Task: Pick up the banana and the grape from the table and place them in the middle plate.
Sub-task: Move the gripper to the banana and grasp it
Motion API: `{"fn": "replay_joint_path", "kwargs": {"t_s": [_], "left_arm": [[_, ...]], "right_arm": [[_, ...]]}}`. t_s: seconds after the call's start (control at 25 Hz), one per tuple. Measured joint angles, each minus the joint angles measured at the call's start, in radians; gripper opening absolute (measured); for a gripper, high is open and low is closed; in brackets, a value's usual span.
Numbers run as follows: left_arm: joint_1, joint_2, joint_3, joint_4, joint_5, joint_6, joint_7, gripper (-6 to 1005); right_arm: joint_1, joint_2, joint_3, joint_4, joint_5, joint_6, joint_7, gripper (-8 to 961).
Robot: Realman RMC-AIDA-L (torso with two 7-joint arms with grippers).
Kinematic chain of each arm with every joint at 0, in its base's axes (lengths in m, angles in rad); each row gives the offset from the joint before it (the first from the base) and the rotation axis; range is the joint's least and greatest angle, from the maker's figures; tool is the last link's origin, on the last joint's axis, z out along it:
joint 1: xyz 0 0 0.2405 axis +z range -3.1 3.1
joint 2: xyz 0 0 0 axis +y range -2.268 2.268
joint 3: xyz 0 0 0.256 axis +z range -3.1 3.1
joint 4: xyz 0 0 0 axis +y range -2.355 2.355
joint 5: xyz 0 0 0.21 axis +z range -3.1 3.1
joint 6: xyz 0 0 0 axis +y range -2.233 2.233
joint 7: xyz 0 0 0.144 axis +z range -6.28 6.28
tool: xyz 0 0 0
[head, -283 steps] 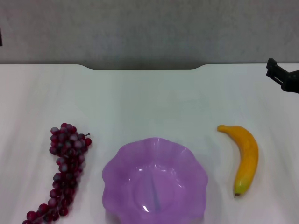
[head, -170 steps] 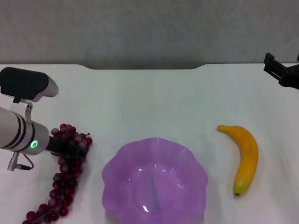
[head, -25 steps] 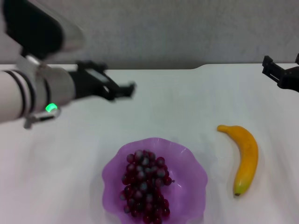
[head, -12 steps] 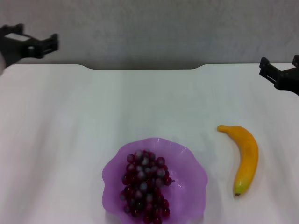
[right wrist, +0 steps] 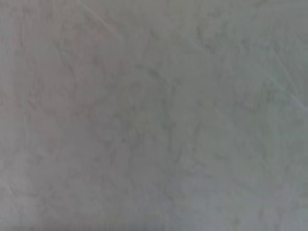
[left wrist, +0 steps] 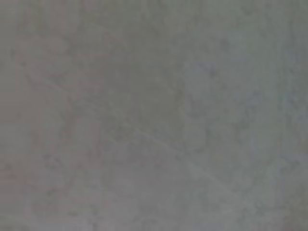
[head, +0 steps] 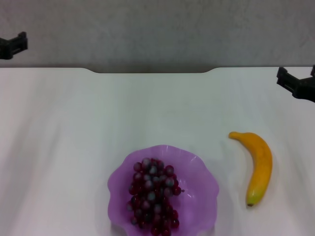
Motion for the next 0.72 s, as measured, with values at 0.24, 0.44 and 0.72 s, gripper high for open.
{"fn": "replay_joint_path", "kwargs": {"t_s": [0.24,0.44,0.72], "left_arm": [[0.025,0.0,-0.017,-0.028,-0.002,-0.003,-0.003,888],[0.036,0.0,-0.019,-0.041,-0.002,-0.003,-0.004,887],[0.042,0.001,-0.026,-0.043,0.005,-0.008,-0.008,887]], "right_arm": [[0.011,0.001,0.016,-0.001,0.0,0.054,0.001,863],[0.023,0.0,0.032,-0.001,-0.001,0.114,0.022,862],[0.065,-0.001,0.053,0.04,-0.004,0.199,0.051,862]]}}
